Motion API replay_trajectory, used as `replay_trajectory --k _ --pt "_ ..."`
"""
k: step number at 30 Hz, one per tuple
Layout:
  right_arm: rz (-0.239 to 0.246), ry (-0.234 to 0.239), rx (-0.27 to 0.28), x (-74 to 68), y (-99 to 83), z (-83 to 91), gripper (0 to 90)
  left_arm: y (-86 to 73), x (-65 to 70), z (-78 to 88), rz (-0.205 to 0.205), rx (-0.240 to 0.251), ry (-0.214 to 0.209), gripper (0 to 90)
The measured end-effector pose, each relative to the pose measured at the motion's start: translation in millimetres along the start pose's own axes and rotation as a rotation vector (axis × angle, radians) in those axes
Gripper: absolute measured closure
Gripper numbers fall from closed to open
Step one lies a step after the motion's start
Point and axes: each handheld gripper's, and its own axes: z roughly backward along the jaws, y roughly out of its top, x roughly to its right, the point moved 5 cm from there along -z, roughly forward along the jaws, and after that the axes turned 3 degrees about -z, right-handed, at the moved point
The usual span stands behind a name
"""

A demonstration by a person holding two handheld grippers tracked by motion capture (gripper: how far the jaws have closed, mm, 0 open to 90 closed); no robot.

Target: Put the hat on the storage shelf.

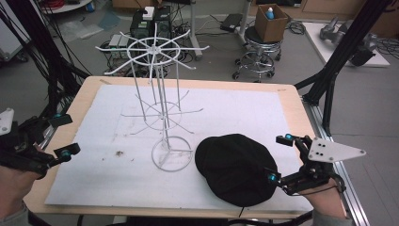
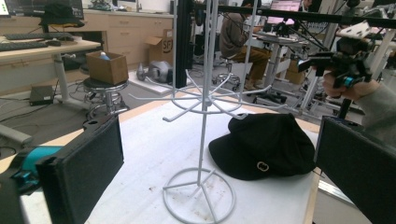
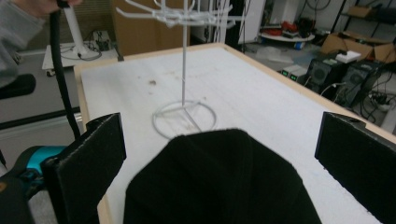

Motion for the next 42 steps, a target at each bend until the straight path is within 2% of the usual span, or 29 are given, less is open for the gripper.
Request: replay_trajectory --k 4,11,13,15,16,18,22,31,37,42 --pt "-0.020 0.003 -0.033 6.9 -14.6 -6.7 0.8 -0.7 0.6 -0.8 -0.001 -0.007 -0.003 1.7" --pt "-0.011 0.012 -0.028 11.3 -30.6 -13.6 0.8 -2.6 -1.2 -2.1 0.002 -0.014 0.002 1.7" --pt "-0.010 0.011 -0.058 10.9 -36.6 -17.1 0.8 -3.0 -1.5 -2.3 0.003 -0.015 0.002 1.7" --pt "-0.008 0.011 -0.064 10.4 -39.0 -18.6 0.8 -3.1 -1.4 -2.5 0.004 -0.015 0.002 1.7" --pt "-0.019 0.020 -0.082 9.7 -46.5 -22.7 0.9 -3.3 -1.3 -2.7 0.003 -0.017 0.003 1.7" --pt "-0.022 0.022 -0.086 9.6 -49.0 -24.2 0.8 -3.4 -1.2 -2.9 0.003 -0.016 0.003 1.7" --pt "-0.028 0.018 -0.125 10.6 -65.0 -32.8 0.8 -3.7 -1.0 -3.3 0.005 -0.018 0.003 1.7" --pt "-0.038 0.025 -0.137 13.9 -75.0 -38.4 0.9 -5.8 -2.5 -5.0 0.006 -0.027 0.002 1.7" --pt "-0.013 0.004 -0.155 16.7 -83.1 -43.3 4.9 -5.4 -2.3 -4.4 0.008 -0.024 0.002 1.7" --pt "-0.028 -0.004 -0.180 19.8 -88.9 -45.9 4.9 -5.6 -2.6 -4.3 0.010 -0.025 0.003 1.7"
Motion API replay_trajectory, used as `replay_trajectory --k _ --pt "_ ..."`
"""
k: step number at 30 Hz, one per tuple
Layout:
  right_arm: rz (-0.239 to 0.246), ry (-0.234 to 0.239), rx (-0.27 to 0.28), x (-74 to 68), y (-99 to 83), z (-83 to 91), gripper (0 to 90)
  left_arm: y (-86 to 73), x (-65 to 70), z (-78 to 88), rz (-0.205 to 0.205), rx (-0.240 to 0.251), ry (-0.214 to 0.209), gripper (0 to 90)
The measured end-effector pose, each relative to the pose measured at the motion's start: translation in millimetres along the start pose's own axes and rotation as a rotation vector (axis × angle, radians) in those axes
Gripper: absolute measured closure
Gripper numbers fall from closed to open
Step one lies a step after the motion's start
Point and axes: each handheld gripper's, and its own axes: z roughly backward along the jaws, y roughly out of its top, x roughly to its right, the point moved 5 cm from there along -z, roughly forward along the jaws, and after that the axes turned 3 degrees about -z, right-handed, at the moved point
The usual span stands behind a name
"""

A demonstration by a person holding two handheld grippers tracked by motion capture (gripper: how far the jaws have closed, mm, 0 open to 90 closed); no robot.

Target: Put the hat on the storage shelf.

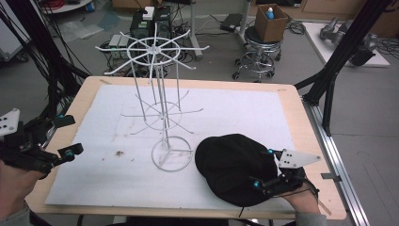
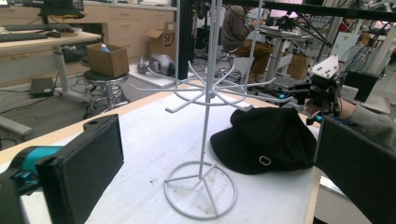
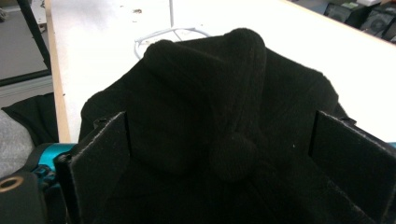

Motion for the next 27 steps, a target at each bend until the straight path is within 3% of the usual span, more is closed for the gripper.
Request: replay_trajectory --k 5,12,15,16,17,19,20,21,23,27 --pt "-0.014 0.003 -0.016 1.4 -0.7 -2.2 6.6 -1.4 -0.6 -1.4 0.002 -0.007 -0.002 1.7" --pt "-0.022 0.008 -0.024 4.2 -3.8 -2.4 22.3 -2.2 -1.1 -1.6 0.004 -0.008 -0.001 1.7" --pt "-0.003 -0.001 -0.019 4.8 -8.0 -1.3 37.7 -1.6 -0.3 -1.5 0.007 -0.004 -0.006 1.7" --pt "-0.003 -0.001 -0.019 4.8 -8.0 -1.3 37.7 -1.6 -0.3 -1.5 0.007 -0.004 -0.006 1.7" --pt "-0.001 -0.001 -0.001 5.0 -8.1 0.6 46.2 -1.3 0.1 -1.5 0.008 -0.001 -0.005 1.7" --pt "0.005 -0.004 0.010 5.1 -7.7 2.7 54.9 -1.7 -0.4 -1.2 0.005 -0.005 -0.005 1.7" --pt "0.005 -0.004 0.010 5.1 -7.7 2.7 54.9 -1.7 -0.4 -1.2 0.005 -0.005 -0.005 1.7" --pt "0.008 -0.005 0.010 4.6 -7.5 2.8 62.2 -2.3 -0.8 -1.3 0.009 -0.007 -0.002 1.7" --pt "0.012 -0.010 -0.001 4.1 -7.9 1.9 67.2 -2.7 -1.3 -1.3 0.010 -0.007 -0.003 1.7" --pt "0.018 0.004 -0.004 2.8 -7.9 1.5 68.9 -2.6 -1.6 -0.9 0.012 -0.005 0.001 1.7"
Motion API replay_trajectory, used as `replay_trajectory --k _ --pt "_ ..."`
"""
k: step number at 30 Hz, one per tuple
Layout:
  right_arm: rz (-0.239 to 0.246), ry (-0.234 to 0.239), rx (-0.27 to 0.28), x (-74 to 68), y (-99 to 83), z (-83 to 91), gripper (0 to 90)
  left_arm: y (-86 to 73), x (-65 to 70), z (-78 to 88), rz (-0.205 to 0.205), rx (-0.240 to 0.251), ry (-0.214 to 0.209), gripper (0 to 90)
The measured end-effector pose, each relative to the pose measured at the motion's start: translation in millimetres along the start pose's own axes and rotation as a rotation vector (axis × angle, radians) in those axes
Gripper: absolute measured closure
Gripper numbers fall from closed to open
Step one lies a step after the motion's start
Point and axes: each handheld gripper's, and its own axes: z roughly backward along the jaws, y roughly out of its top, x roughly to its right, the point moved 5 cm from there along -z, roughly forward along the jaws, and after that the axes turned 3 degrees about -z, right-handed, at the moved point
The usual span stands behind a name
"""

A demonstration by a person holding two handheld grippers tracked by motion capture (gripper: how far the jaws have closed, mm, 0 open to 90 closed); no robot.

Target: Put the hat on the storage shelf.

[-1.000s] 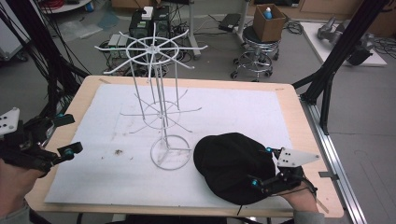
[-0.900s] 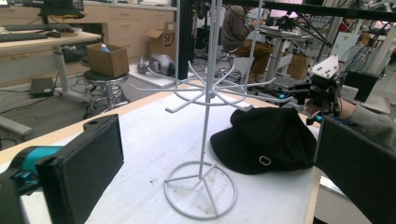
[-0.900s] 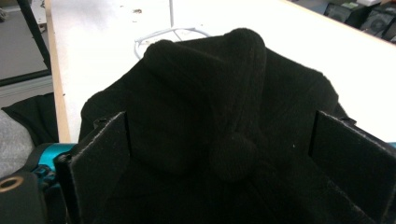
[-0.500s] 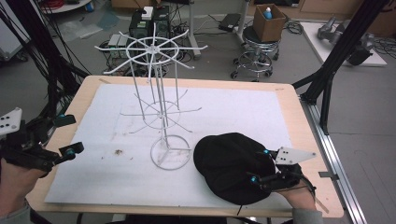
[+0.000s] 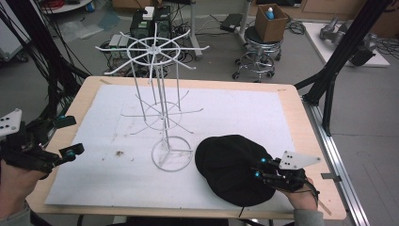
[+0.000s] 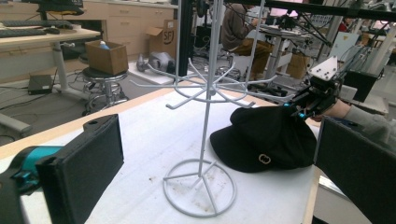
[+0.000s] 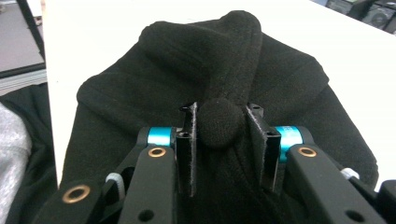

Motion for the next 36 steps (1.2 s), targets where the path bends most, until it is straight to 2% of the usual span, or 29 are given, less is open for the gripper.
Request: replay_trajectory --k 9,16,18,22,24,27,33,36 --pt "0.001 0.023 0.007 -0.8 1.7 1.5 69.6 0.4 0.9 0.0 -0.004 -0.001 -0.002 1.7" --pt "0.011 0.050 0.025 -1.4 12.4 6.9 70.1 0.5 0.9 0.3 0.003 0.000 -0.011 1.7" --pt "0.015 0.064 0.053 -1.2 19.8 11.2 70.3 2.2 2.5 0.9 0.012 0.016 -0.032 1.7" --pt "0.031 0.069 0.059 -2.4 27.4 13.4 70.5 1.6 1.7 1.4 0.005 0.010 -0.021 1.7" --pt "0.050 0.075 0.060 -4.7 37.8 16.7 70.6 -0.2 -0.8 1.6 0.011 0.007 -0.014 1.7" --pt "0.053 0.075 0.068 -6.0 44.7 20.3 70.6 -0.9 -2.5 2.3 0.027 0.013 -0.021 1.7" --pt "0.081 0.075 0.092 -7.7 68.6 37.4 70.6 -0.3 -1.1 2.3 0.022 0.014 -0.023 1.7" --pt "0.112 0.074 0.093 -11.1 85.4 48.8 70.7 -1.4 -1.6 1.6 0.024 0.010 -0.020 1.7"
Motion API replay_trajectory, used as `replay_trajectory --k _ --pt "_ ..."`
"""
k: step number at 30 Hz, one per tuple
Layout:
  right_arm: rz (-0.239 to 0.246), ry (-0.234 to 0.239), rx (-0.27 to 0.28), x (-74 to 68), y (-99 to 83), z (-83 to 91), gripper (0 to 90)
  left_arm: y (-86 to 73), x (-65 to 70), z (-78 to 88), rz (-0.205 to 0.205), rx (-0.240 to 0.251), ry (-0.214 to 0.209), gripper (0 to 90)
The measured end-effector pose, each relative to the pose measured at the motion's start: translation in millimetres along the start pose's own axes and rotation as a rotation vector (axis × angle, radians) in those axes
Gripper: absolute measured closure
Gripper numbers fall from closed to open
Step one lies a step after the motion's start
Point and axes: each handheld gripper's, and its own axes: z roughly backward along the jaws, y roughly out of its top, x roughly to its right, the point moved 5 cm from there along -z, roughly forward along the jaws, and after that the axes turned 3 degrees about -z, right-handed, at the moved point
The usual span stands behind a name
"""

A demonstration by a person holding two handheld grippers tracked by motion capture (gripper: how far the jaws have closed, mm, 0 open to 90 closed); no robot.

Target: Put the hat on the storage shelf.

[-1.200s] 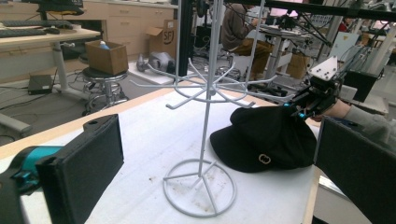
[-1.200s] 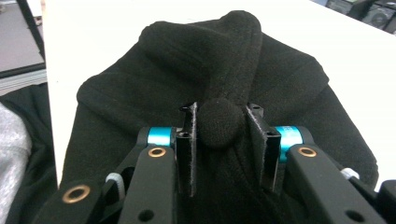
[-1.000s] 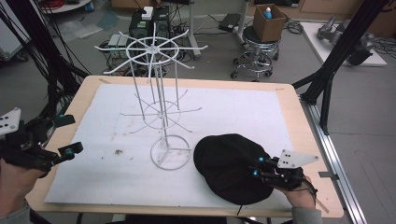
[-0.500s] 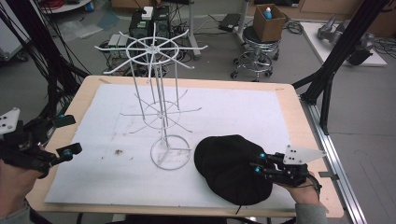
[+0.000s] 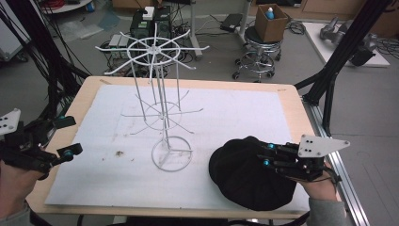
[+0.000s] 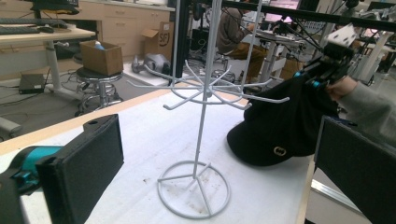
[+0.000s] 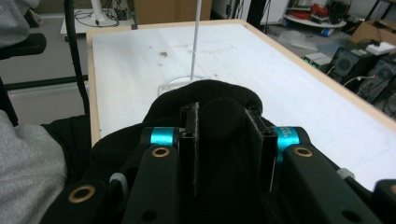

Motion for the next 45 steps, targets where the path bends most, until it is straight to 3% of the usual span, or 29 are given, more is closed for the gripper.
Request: replay_trajectory --k 9,12,24,45 --pt "0.052 0.022 0.045 -4.5 41.6 21.1 71.3 -0.1 0.3 2.0 0.000 0.001 0.006 1.7" --pt "0.089 0.010 0.063 -7.4 66.6 30.5 71.4 -0.5 -0.6 5.0 0.002 0.001 0.014 1.7" --pt "0.124 0.008 0.125 -11.2 131.1 55.4 71.4 -1.9 1.0 9.1 0.002 -0.003 0.025 1.7" --pt "0.188 0.007 0.150 -11.9 196.4 78.6 71.4 -7.8 3.4 17.0 0.012 -0.020 0.048 1.7"
